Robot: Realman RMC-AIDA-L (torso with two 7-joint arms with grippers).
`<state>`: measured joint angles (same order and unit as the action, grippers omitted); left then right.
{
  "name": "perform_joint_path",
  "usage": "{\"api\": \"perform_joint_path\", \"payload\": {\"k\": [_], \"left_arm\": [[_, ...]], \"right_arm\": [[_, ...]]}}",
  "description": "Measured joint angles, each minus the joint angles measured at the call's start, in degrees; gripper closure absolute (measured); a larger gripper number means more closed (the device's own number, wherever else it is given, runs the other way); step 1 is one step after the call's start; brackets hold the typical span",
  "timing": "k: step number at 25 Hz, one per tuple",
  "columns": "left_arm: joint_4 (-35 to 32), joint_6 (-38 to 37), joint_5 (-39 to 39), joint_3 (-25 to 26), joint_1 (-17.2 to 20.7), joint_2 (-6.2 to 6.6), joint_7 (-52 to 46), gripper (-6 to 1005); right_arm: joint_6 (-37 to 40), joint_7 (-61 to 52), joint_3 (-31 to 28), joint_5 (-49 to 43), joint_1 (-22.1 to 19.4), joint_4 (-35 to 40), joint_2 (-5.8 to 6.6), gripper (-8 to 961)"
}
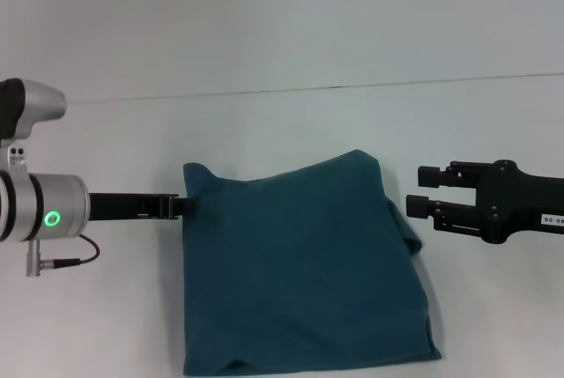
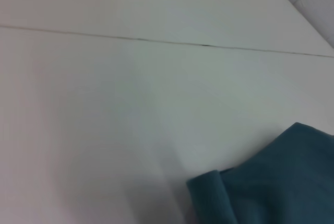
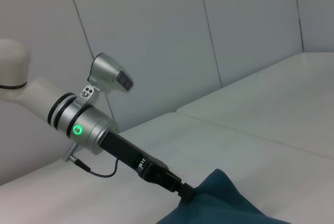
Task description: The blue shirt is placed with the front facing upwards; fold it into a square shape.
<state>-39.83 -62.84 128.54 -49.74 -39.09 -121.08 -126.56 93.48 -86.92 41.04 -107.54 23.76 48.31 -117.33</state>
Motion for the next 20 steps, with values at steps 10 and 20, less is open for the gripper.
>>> {"api": "perform_joint_path", "payload": {"k": [10, 20], "left_arm": [[-0.3, 0.0, 0.6, 0.0, -0.6, 0.31, 0.0, 975], [-1.9, -2.7, 0.1, 2.1, 1.1, -0.21, 0.0, 964]], "right_arm": [[-0.2, 0.0, 0.0, -0.1, 0.3, -0.6, 0.0, 320], [-0.5, 0.5, 0.1, -0.1, 0.5, -0.6, 0.0, 312]]}}
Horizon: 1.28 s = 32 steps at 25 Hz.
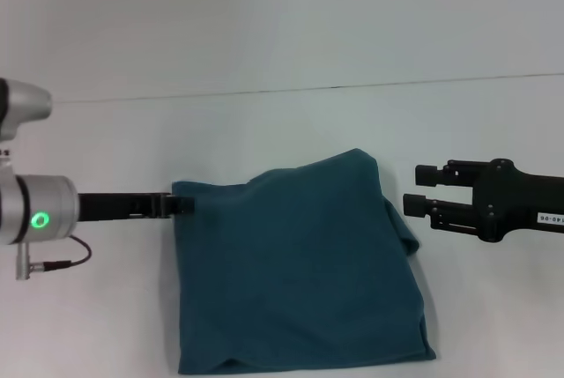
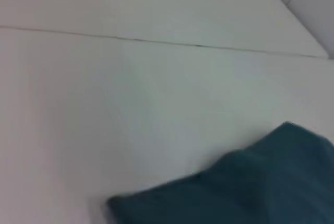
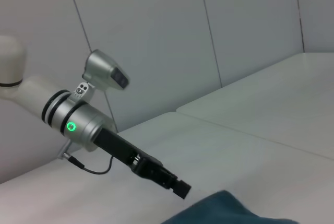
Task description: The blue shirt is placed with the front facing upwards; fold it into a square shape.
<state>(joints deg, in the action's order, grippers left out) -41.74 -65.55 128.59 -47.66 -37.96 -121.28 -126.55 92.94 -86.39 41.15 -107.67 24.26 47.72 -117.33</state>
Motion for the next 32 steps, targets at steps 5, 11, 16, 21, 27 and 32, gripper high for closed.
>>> {"api": "perform_joint_path", "payload": {"k": [5, 11, 16, 21, 27, 32], "left_arm": [[-6.2, -1.0, -3.6, 3.7, 4.0, -1.33, 0.9, 862], [-12.1, -10.6, -17.8, 5.1, 10.6, -2.54, 9.1, 531], [-9.8, -22.3, -24.8, 7.5, 12.3, -2.85, 17.0, 423], [-5.6, -23.8, -24.5, 7.1, 12.8, -2.87, 20.1, 315], [-2.8, -23.4, -20.9, 7.0, 12.8, -2.79, 22.9, 109], [-1.8, -23.4, -18.3, 4.7, 12.5, -2.86, 25.5, 69]], "right_arm": [[-0.1, 0.9, -0.2, 0.2, -0.3, 0.0, 0.14, 308], [0.0, 3.3, -2.0, 0.2, -1.4, -0.7, 0.02, 304], [0.3, 6.8, -2.6, 0.3, -2.9, -3.0, -0.07, 300], [0.6, 8.7, -1.9, -0.3, -3.6, -4.2, -0.76, 296], [1.1, 8.9, -1.2, -2.0, -3.6, -4.6, -1.3, 291], [1.3, 9.0, -1.1, -4.0, -2.5, -4.6, -1.43, 144]]}}
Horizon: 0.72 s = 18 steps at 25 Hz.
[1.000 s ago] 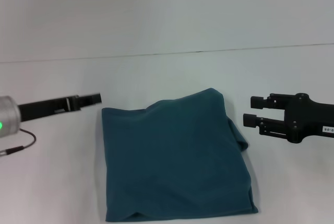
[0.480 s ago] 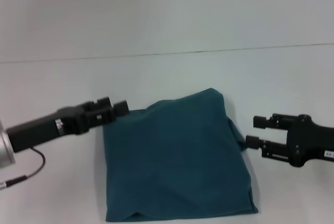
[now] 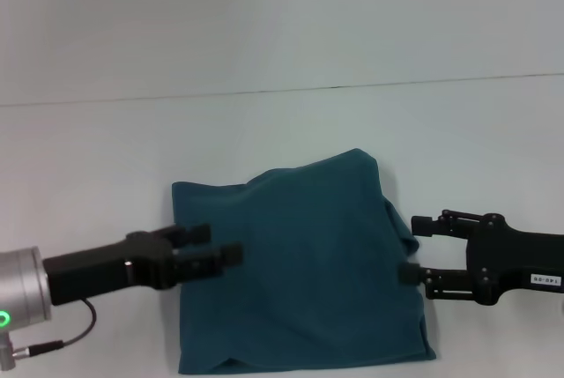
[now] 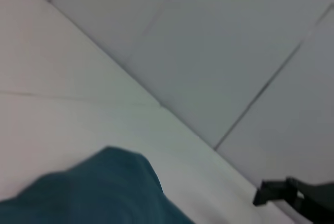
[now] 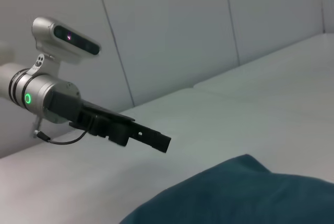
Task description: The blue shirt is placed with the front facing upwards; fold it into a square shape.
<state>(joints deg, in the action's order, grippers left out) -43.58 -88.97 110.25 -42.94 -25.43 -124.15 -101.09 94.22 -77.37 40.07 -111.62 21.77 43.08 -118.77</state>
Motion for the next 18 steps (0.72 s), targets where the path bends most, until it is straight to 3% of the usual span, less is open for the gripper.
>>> {"api": "perform_joint_path", "payload": {"k": [1, 18], "left_arm": [[0.0, 0.0, 0.5, -0.4, 0.0, -0.03, 0.3, 61], [0.1, -6.2, 5.6, -0.8, -0.1, 0.14, 5.8, 64]], "right_arm": [[0.0, 0.0, 0.0, -0.3, 0.2, 0.0, -0.04, 108], [0.7, -2.5, 0.6, -5.0, 3.7, 0.0, 0.14, 123]]}}
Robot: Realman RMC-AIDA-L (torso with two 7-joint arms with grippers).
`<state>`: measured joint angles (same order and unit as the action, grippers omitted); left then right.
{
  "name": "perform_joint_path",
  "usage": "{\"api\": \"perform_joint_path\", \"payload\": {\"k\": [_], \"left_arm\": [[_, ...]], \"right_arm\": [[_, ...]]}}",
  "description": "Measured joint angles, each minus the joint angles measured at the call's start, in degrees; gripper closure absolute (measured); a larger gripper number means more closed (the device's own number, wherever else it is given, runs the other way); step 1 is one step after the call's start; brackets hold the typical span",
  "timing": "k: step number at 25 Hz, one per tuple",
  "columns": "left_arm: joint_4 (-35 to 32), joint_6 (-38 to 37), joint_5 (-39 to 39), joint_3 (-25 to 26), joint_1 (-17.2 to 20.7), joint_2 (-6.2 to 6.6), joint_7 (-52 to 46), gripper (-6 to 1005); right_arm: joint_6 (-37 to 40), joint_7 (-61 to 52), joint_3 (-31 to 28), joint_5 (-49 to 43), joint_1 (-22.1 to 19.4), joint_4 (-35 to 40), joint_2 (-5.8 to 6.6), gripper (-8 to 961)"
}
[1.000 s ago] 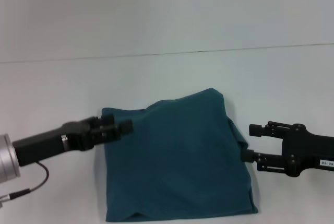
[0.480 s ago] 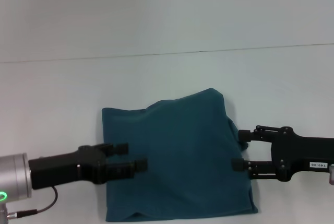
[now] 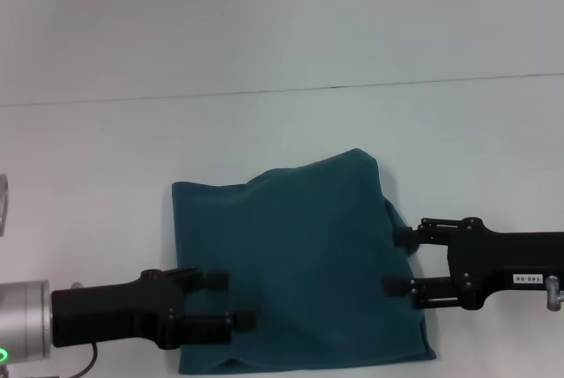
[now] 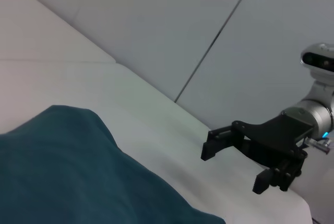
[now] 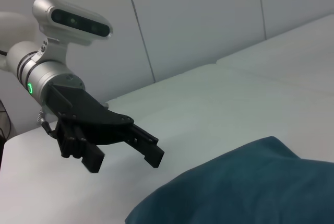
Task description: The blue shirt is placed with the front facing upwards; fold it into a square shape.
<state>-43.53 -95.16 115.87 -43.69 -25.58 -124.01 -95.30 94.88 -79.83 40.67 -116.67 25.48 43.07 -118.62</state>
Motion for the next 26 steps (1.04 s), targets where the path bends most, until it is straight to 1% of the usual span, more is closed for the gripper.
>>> {"api": "perform_joint_path", "payload": {"k": [8, 26], "left_arm": [[-0.2, -1.0, 1.2, 0.0, -0.1, 0.07, 0.0, 65], [-0.2, -1.2, 2.7, 0.0, -0.6, 0.17, -0.3, 65]], "right_arm": [[0.0, -0.8, 0.0, -0.2, 0.3, 0.0, 0.17, 124], [-0.1, -1.2, 0.0, -0.7, 0.6, 0.0, 0.06, 123]]}}
